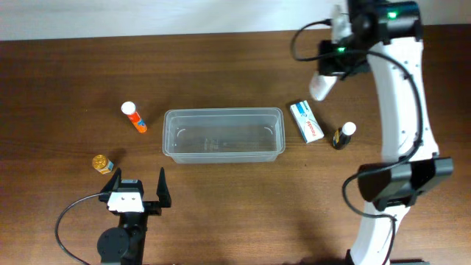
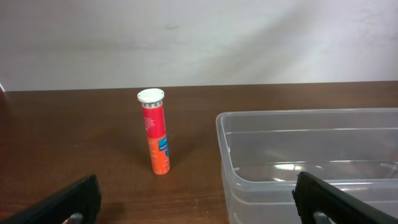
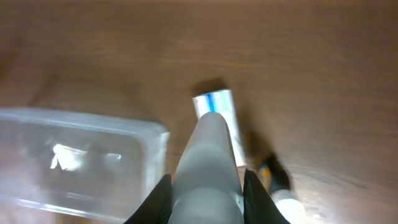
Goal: Pack container
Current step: 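Carry the spray bottle with the right gripper into the container's right end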
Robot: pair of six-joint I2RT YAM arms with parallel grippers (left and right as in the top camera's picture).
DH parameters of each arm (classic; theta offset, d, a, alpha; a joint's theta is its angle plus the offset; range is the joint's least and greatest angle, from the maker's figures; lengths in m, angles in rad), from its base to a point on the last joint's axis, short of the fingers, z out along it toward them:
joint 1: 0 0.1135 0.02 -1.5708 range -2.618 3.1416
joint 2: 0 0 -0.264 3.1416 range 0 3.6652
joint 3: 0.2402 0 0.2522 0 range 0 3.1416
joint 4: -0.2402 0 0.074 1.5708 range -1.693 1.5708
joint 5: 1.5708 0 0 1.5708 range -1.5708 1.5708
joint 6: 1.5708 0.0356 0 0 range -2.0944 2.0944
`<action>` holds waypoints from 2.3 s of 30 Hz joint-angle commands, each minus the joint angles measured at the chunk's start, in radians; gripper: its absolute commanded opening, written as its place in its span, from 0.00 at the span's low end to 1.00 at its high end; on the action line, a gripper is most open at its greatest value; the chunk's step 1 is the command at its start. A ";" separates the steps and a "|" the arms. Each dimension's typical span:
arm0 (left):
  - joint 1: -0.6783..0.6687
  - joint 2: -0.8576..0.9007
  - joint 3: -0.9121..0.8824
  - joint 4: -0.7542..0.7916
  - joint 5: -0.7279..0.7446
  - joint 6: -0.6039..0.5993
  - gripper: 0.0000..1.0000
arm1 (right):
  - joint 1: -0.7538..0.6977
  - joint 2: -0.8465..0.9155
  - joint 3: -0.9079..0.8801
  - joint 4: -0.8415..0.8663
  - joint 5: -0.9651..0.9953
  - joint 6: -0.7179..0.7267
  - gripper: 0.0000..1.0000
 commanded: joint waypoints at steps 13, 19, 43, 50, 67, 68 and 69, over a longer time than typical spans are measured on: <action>0.003 -0.007 -0.008 0.001 0.014 0.015 0.99 | 0.228 -0.028 0.042 -0.040 -0.016 0.168 0.21; 0.003 -0.007 -0.008 0.001 0.014 0.015 0.99 | 0.301 -0.027 -0.018 -0.042 0.042 0.222 0.21; 0.003 -0.007 -0.008 0.001 0.014 0.015 0.99 | 0.429 -0.027 -0.521 0.406 0.300 0.423 0.21; 0.003 -0.007 -0.008 0.001 0.014 0.015 0.99 | 0.427 -0.027 -0.546 0.430 0.327 0.429 0.21; 0.003 -0.007 -0.008 0.001 0.014 0.015 0.99 | 0.427 -0.027 -0.605 0.474 0.326 0.429 0.21; 0.003 -0.007 -0.008 0.001 0.014 0.015 0.99 | 0.427 -0.027 -0.605 0.475 0.326 0.430 0.21; 0.003 -0.007 -0.008 0.001 0.014 0.015 0.99 | 0.427 -0.027 -0.605 0.476 0.326 0.429 0.21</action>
